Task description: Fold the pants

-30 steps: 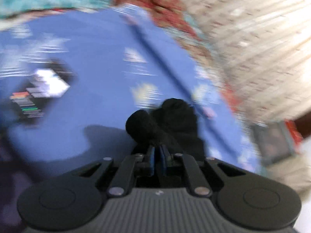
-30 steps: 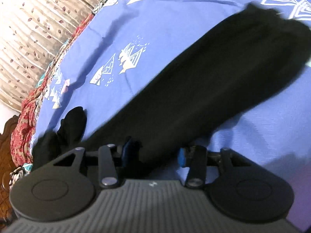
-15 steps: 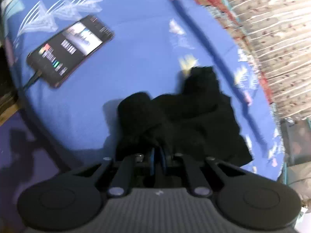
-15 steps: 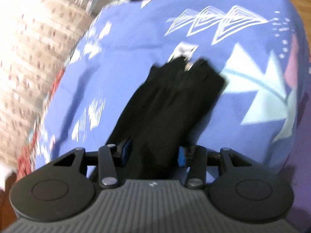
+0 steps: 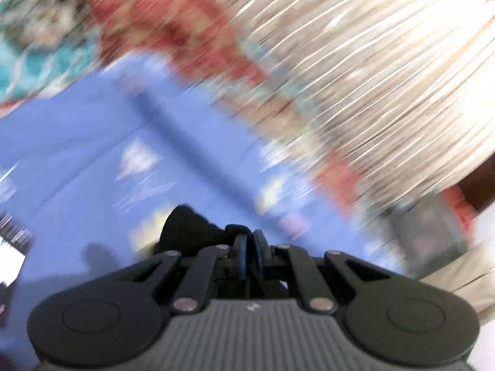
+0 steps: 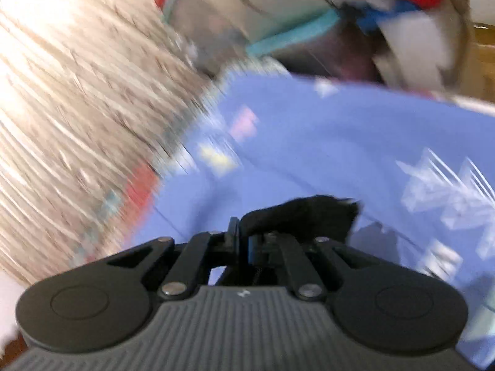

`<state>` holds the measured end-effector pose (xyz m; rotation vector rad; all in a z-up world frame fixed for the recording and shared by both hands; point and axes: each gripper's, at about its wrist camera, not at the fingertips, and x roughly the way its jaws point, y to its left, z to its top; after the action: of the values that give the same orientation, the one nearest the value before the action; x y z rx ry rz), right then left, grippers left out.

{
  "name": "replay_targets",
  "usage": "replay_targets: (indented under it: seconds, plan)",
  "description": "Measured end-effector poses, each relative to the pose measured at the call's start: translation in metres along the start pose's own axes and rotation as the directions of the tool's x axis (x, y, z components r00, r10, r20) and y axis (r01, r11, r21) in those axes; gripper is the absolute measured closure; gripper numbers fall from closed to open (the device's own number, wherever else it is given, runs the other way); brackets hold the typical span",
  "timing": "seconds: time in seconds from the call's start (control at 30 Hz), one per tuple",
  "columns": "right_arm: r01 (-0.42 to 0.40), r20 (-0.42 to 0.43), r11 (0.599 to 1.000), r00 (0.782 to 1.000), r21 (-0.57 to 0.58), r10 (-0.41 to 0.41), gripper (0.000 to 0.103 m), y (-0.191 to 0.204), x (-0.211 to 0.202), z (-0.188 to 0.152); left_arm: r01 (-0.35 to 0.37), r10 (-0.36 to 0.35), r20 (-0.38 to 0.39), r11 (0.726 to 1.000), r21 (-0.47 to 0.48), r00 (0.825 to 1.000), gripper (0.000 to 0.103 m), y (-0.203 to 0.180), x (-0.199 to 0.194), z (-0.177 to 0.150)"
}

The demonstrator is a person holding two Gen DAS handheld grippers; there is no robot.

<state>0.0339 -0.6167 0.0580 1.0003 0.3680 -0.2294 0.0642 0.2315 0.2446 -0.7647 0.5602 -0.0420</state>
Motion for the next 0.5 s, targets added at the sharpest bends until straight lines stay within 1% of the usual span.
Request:
replay_targets:
  seconds: [0.03,0.07,0.1,0.13,0.17,0.2,0.27,0.3,0.33,0.4,0.43,0.5]
  plan:
    - [-0.041,0.027,0.999,0.999,0.016,0.041,0.096,0.005,-0.007,0.012,0.041,-0.042,0.037,0.999,0.019,0.998,0.097,-0.013,-0.01,0.005]
    - [-0.073,0.049,0.997,0.996,0.021,0.072,0.096,0.006,-0.016,0.021,0.061,-0.063,0.061,0.997,0.041,0.996,0.097,-0.022,-0.019,0.004]
    - [-0.074,0.075,0.997,0.995,0.022,0.072,0.096,0.016,-0.024,0.016,0.064,-0.068,0.077,0.996,0.063,0.995,0.097,-0.025,-0.027,0.0]
    - [-0.083,0.086,0.996,0.993,0.012,0.082,0.096,0.011,-0.032,0.02,0.07,-0.076,0.082,0.995,0.075,0.994,0.097,-0.022,-0.031,-0.008]
    - [-0.083,0.093,0.997,0.992,0.01,0.081,0.096,0.007,-0.039,0.016,0.067,-0.072,0.067,0.995,0.077,0.995,0.097,-0.013,-0.032,-0.019]
    - [-0.078,0.088,0.997,0.993,0.012,0.076,0.096,-0.005,-0.044,0.015,0.048,-0.05,0.033,0.997,0.064,0.998,0.097,0.001,-0.03,-0.032]
    - [-0.043,0.049,0.999,0.998,0.022,0.042,0.095,-0.033,-0.048,0.006,-0.001,0.002,-0.048,1.0,0.013,0.999,0.097,0.037,-0.018,-0.059]
    - [-0.016,0.022,1.0,1.0,0.023,0.015,0.095,-0.051,-0.049,0.002,-0.037,0.036,-0.091,0.999,-0.011,0.995,0.097,0.057,-0.01,-0.074]
    - [0.031,-0.009,0.999,0.999,0.022,-0.031,0.095,-0.071,-0.05,-0.007,-0.079,0.072,-0.138,0.996,-0.042,0.988,0.097,0.08,-0.003,-0.091]
    - [0.115,-0.07,0.993,0.991,0.039,-0.112,0.095,-0.106,-0.051,-0.021,-0.157,0.125,-0.231,0.98,-0.125,0.965,0.097,0.125,0.01,-0.128]
    - [0.168,-0.101,0.984,0.982,0.062,-0.162,0.095,-0.129,-0.053,-0.032,-0.207,0.157,-0.279,0.965,-0.161,0.947,0.097,0.146,0.014,-0.149]
    - [0.245,-0.141,0.965,0.963,0.089,-0.232,0.095,-0.163,-0.059,-0.047,-0.268,0.188,-0.337,0.941,-0.209,0.923,0.097,0.175,0.015,-0.179]
